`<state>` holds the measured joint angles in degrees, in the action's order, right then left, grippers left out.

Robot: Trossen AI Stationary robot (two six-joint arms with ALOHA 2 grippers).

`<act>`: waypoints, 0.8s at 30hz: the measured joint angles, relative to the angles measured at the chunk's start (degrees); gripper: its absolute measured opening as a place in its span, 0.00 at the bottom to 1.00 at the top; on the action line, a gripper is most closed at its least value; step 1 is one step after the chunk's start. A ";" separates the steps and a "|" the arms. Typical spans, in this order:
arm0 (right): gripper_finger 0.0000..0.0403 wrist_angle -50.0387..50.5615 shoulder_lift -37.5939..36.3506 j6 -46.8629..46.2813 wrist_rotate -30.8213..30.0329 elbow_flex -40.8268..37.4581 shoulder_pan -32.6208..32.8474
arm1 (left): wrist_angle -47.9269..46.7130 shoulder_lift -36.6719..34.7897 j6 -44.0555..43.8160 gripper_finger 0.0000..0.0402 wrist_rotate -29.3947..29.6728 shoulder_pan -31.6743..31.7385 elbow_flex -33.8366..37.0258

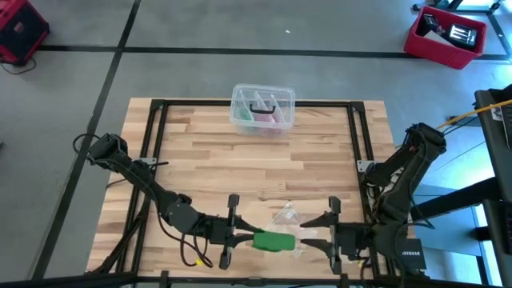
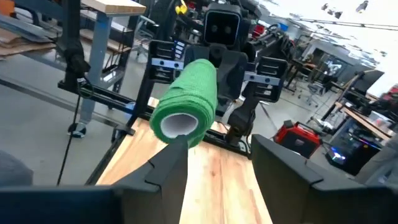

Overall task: Roll bandage
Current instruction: Roll the green bandage

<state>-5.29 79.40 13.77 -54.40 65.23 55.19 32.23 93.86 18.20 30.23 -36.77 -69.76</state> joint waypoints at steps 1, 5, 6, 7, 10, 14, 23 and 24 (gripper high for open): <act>0.44 -0.74 0.43 0.27 -0.04 0.00 -0.45 | 0.00 0.00 -0.09 0.05 -0.01 0.03 0.00; 0.44 -2.34 1.61 2.21 2.13 0.00 -2.85 | -0.32 0.00 -1.12 0.05 -0.04 0.37 0.02; 0.44 -2.84 1.81 2.82 2.96 0.00 -3.17 | -0.31 0.00 -1.44 0.05 -0.05 0.37 0.02; 0.44 -3.11 1.87 3.13 3.57 0.00 -3.36 | -0.35 0.00 -1.51 0.05 -0.15 0.37 0.02; 0.44 -4.00 1.89 3.97 4.12 0.00 -3.42 | -0.28 0.00 -1.36 0.05 -0.19 0.33 0.04; 0.44 -3.69 1.87 5.28 1.68 0.00 -2.19 | -0.29 0.00 -1.35 0.05 -0.08 0.28 0.04; 0.44 -4.16 2.16 16.34 -0.03 0.00 -0.56 | -0.38 0.03 -2.80 0.05 0.04 0.97 0.04; 0.44 -4.21 2.42 16.53 0.15 0.00 -1.07 | -0.40 0.04 -2.99 0.05 0.03 1.10 0.04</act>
<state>-9.50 81.83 30.30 -54.24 65.23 54.12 31.84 93.90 15.20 30.26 -35.67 -69.71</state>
